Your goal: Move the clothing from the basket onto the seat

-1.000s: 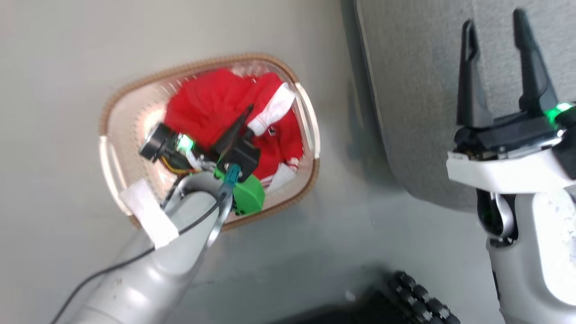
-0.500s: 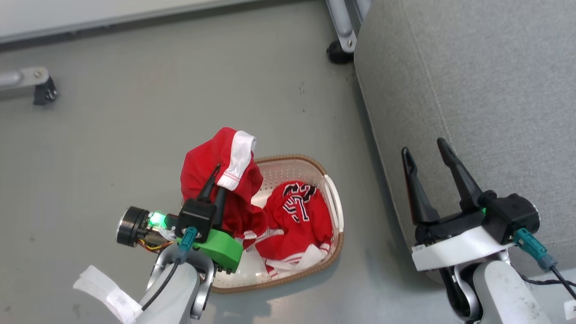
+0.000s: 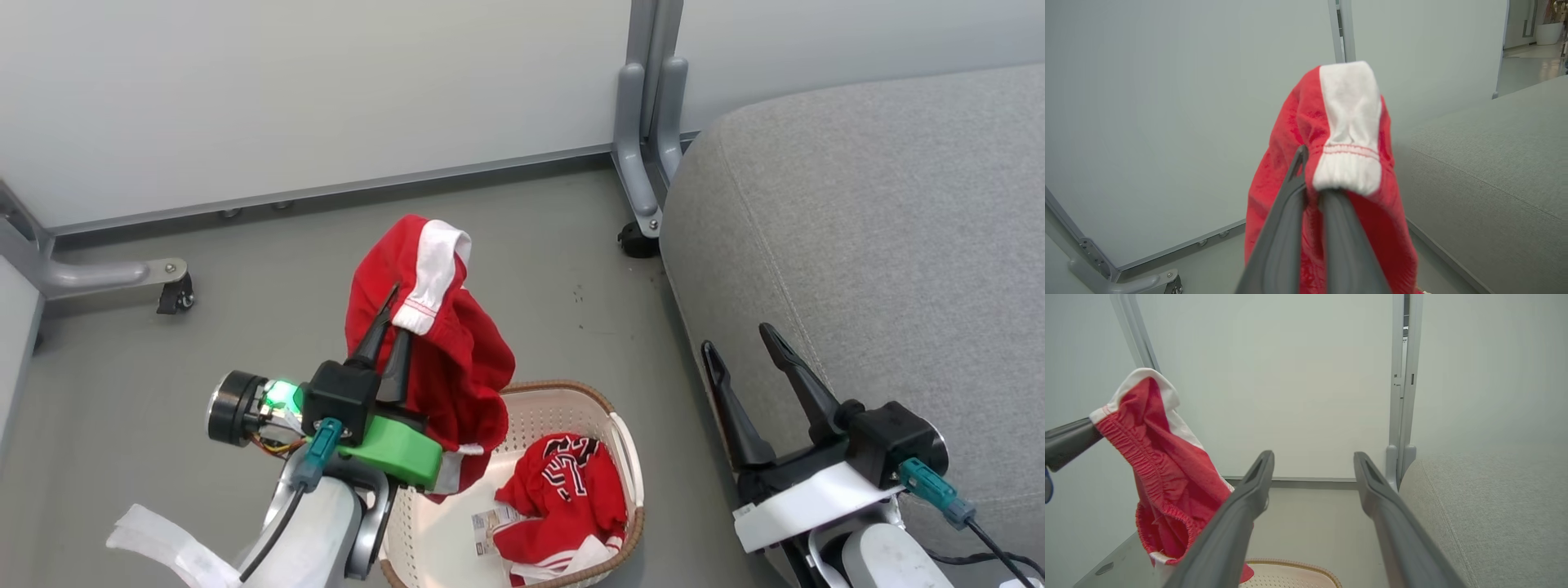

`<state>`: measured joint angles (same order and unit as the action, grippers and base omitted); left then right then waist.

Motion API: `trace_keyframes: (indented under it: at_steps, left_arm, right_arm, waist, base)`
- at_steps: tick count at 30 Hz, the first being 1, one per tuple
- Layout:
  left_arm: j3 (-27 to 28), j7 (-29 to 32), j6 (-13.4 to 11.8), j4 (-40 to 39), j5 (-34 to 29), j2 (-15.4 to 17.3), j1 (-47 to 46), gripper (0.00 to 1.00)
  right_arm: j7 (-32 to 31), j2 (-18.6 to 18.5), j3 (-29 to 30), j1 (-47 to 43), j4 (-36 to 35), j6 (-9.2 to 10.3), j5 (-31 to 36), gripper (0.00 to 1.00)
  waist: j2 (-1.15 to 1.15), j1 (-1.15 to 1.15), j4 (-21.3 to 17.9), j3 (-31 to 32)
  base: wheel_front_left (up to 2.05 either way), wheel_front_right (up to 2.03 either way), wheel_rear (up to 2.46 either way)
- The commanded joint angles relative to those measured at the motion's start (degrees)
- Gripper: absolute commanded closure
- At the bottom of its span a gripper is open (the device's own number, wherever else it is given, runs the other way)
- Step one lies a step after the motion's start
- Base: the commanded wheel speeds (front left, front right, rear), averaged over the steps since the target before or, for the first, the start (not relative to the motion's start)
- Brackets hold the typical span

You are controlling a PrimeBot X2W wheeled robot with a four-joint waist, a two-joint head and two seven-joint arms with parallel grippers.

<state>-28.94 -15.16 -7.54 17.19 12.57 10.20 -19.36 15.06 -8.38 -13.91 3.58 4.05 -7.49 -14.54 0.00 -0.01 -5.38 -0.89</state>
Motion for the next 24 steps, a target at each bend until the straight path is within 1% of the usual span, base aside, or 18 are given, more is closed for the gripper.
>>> trace_keyframes:
  at_steps: [1, 4, 6, 12, 15, 17, 19, 24]
  left_arm:
    - [-0.07, 0.01, 0.31, -0.48, 0.2, -0.2, 0.34, 1.0]
    - [-0.72, 0.01, 0.98, -1.47, 0.18, -0.94, -0.88, 1.0]
    - [-1.57, 0.22, 1.51, -1.96, 0.19, -1.55, -1.71, 1.0]
    - [-4.29, 2.28, 3.21, -4.33, 0.14, -3.52, -4.16, 1.0]
    - [-6.06, 3.6, 4.05, -5.9, 0.08, -4.55, -5.38, 1.0]
    - [-7.22, 4.42, 4.34, -7.19, 0.14, -5.04, -6.08, 1.0]
    - [-8.24, 5.21, 4.64, -8.49, 0.29, -5.45, -6.52, 1.0]
    - [-10.22, 7.1, 4.83, -12.08, 0.43, -6.04, -7.6, 1.0]
  right_arm:
    - [0.17, -0.38, -0.53, -0.54, 0.32, 0.0, -0.58, 0.0]
    - [0.18, -0.14, -1.96, 0.28, 0.63, 0.0, -1.18, 0.0]
    - [0.18, -0.27, -4.05, 1.14, 0.78, 0.0, -1.6, 0.0]
    - [0.18, -0.6, -13.89, 4.36, 2.34, 0.0, -3.54, 0.0]
    - [0.18, -0.97, -19.78, 6.38, 4.13, 0.0, -5.11, 0.0]
    - [0.18, -1.34, -22.09, 7.82, 5.89, 0.01, -5.45, 0.0]
    - [0.18, -1.14, -22.52, 8.87, 7.8, 0.0, -5.21, 0.0]
    - [0.18, -0.11, -19.41, 9.98, 12.2, 0.0, -2.98, 0.0]
  waist:
    - [0.0, 0.01, 0.53, 0.44]
    - [0.0, 0.01, 0.73, -0.05]
    - [0.0, 0.01, 0.87, -0.38]
    - [0.0, 0.01, 1.47, -1.29]
    - [0.0, 0.01, 1.86, -1.8]
    - [0.0, 0.01, 2.11, -2.22]
    - [0.0, 0.01, 2.4, -2.66]
    - [0.0, 0.01, 2.94, -3.69]
  base:
    - [0.0, 0.0, 0.0]
    - [0.0, 0.0, 0.0]
    - [0.0, 0.0, 0.0]
    - [0.0, 0.0, 0.0]
    - [0.0, 0.0, 0.0]
    - [0.0, 0.0, 0.0]
    - [0.0, 0.0, 0.0]
    - [0.0, 0.0, 0.0]
